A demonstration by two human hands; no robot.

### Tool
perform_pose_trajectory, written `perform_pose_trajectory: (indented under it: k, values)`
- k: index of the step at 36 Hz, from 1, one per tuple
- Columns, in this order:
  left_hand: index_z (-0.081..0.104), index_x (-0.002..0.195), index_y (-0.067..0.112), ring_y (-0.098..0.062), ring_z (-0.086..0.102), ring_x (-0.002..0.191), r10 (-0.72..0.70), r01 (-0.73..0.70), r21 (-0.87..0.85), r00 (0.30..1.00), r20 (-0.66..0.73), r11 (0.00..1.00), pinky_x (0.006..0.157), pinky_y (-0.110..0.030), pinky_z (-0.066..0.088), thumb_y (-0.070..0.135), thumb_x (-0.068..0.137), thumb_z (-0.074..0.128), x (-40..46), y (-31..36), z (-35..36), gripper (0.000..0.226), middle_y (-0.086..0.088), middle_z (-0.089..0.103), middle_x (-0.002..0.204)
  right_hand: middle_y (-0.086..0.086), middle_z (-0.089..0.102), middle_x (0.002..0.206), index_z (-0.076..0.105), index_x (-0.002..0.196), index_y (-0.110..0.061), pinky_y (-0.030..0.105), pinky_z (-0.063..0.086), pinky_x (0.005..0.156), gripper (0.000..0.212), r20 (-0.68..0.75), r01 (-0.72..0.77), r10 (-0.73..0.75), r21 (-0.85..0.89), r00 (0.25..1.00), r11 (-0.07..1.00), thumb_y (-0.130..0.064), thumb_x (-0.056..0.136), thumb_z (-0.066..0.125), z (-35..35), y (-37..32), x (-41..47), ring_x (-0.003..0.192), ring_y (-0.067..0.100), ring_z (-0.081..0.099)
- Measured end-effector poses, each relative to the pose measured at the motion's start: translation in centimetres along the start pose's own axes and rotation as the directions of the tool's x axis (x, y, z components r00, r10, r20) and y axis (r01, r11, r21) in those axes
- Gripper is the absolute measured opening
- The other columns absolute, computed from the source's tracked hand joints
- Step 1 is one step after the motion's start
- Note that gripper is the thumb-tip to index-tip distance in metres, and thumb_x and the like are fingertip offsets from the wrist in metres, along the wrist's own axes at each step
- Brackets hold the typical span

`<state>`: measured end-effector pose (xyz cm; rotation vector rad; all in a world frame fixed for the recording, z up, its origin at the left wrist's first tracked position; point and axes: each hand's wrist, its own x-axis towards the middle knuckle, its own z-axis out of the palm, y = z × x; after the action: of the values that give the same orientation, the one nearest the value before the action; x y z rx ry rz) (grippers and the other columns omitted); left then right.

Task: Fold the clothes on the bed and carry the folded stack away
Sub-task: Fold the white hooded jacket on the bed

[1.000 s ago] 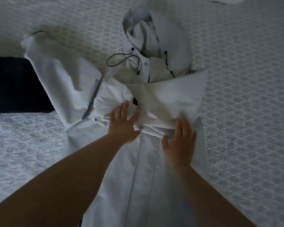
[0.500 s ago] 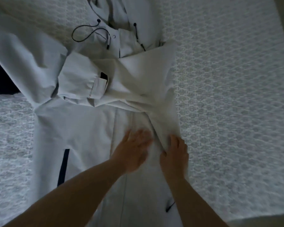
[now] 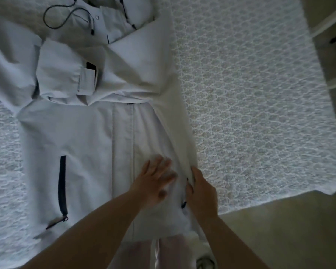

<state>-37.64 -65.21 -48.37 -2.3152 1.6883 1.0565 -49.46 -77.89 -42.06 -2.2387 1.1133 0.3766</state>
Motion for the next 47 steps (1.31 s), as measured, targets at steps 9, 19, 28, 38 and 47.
perform_pose_trajectory:
  k: [9, 19, 28, 38, 47]
  values:
    - [0.069, 0.106, 0.010, -0.026, 0.063, 0.100, -0.659, 0.152, -0.986, 0.736, 0.155, -0.062, 0.093, -0.040, 0.049, 0.038, 0.098, 0.046, 1.5, -0.4, -4.6, 0.037, -0.011, 0.069, 0.104, 0.005, 0.035, 0.151, 0.005, 0.152, -0.024, 0.027, 0.032, 0.105, 0.064, 0.360, 0.007, -0.062, 0.151, 0.931, 0.989, -0.018, 0.098, 0.039, 4.2, -4.1, 0.0, 0.133, 0.020, 0.040]
    - [0.056, 0.086, 0.020, -0.021, 0.057, 0.073, -0.831, 0.472, -0.812, 0.555, -0.028, 0.343, 0.065, -0.028, 0.043, 0.032, 0.093, 0.051, 1.9, -3.0, -4.4, 0.015, 0.005, 0.061, 0.077, 0.010, 0.060, 0.120, 0.057, 0.128, -0.011, 0.037, 0.054, 0.076, 0.069, -0.076, 0.241, -0.256, -0.172, 0.964, 0.955, -0.014, 0.061, 0.076, 3.7, -5.0, 1.6, 0.100, 0.030, 0.062]
    - [0.044, 0.107, 0.018, -0.024, 0.058, 0.093, -0.736, 0.462, -0.682, 0.655, -0.168, 0.567, 0.072, -0.037, 0.047, 0.031, 0.088, 0.060, 2.0, -5.3, -6.3, 0.028, 0.000, 0.050, 0.109, 0.010, 0.045, 0.144, 0.048, 0.137, -0.007, 0.046, 0.044, 0.100, 0.076, 0.014, 0.264, -0.271, -0.274, 0.962, 0.925, -0.015, 0.067, 0.078, 3.6, -6.8, 6.1, 0.131, 0.031, 0.044]
    - [0.044, 0.139, 0.026, -0.029, 0.030, 0.138, -0.388, 0.311, -0.236, 0.659, -0.644, 0.921, 0.111, -0.051, 0.024, 0.018, 0.080, 0.061, 7.1, -13.0, -13.8, 0.061, -0.003, 0.036, 0.150, 0.008, 0.026, 0.155, 0.028, 0.148, -0.011, 0.038, 0.025, 0.113, 0.056, -0.175, 0.385, -0.429, -0.238, 0.886, 0.892, -0.027, 0.096, 0.043, 0.2, -13.9, 18.7, 0.142, 0.024, 0.025]
    - [0.038, 0.143, 0.036, -0.028, 0.020, 0.142, -0.258, 0.341, 0.096, 0.841, -0.475, 0.935, 0.104, -0.047, 0.028, 0.013, 0.085, 0.055, 8.9, -21.0, -16.8, 0.065, -0.001, 0.021, 0.157, 0.006, 0.021, 0.157, 0.026, 0.149, -0.011, 0.043, 0.011, 0.115, 0.065, -0.128, 0.414, -0.487, -0.372, 0.864, 0.831, -0.040, 0.094, 0.046, 0.3, -14.3, 24.5, 0.143, 0.027, 0.021]
